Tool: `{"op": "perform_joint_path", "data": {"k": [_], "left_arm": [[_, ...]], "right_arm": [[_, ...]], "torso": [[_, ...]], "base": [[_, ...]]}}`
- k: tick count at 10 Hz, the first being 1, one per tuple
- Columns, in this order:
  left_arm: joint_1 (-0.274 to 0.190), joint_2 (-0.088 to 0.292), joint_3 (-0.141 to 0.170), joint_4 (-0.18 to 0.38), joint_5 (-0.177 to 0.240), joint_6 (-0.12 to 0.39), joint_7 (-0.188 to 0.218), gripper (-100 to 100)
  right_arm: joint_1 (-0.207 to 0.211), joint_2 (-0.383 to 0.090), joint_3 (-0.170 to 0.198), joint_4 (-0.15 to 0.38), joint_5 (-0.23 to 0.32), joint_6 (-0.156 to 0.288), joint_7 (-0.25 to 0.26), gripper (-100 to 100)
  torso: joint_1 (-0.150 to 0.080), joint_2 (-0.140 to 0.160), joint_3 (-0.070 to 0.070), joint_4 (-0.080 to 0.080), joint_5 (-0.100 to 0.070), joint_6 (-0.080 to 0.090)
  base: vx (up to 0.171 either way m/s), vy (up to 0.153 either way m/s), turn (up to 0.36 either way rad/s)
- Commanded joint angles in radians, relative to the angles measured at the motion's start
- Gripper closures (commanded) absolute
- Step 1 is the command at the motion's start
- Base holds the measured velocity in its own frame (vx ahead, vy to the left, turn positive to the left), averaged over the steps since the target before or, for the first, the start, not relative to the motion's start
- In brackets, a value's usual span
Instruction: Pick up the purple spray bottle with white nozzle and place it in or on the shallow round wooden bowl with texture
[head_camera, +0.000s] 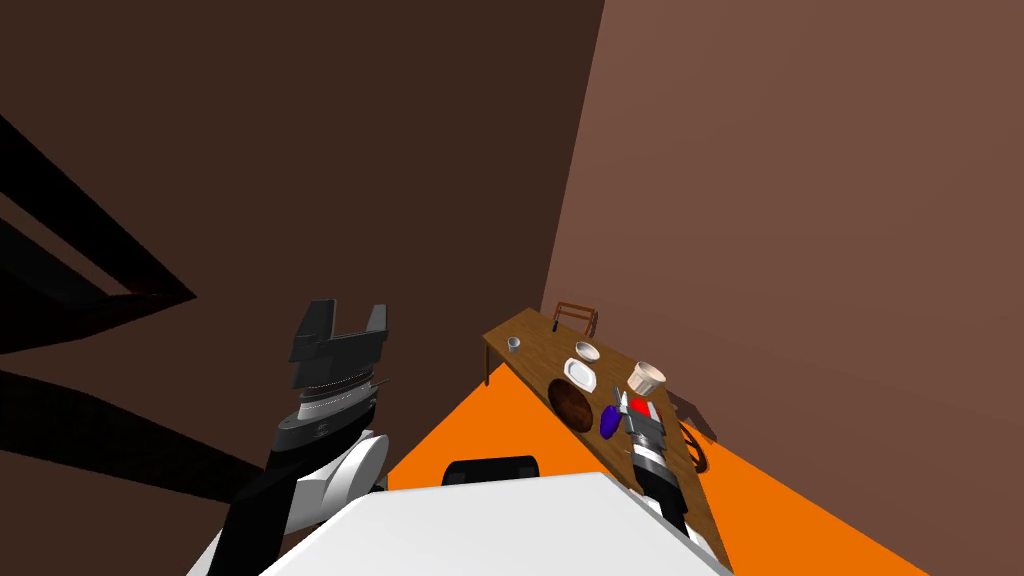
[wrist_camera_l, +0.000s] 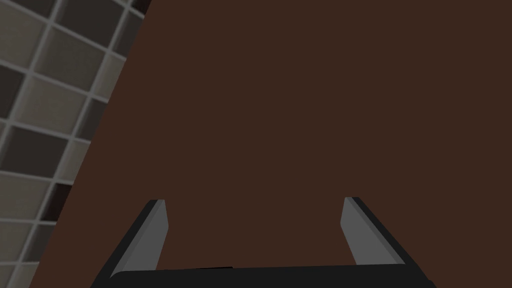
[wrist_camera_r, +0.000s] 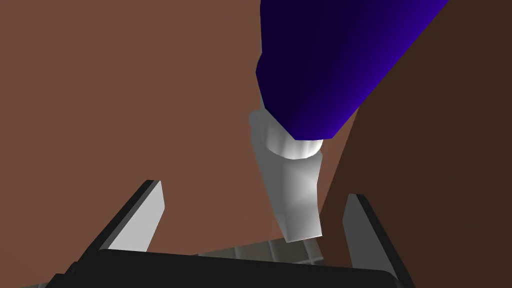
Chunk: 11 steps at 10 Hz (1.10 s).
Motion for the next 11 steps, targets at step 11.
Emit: {"op": "perform_joint_path", "data": {"k": [11], "left_arm": [[0.000,0.000,0.000,0.000,0.000,0.000,0.000,0]], "right_arm": [[-0.067,0.173,-0.082,0.263,0.042,-0.021,0.194,-100]], "torso": [[-0.003,0.001,0.000,0.000,-0.001,-0.001]], "base": [[0.079,0.015,-0.157]]}}
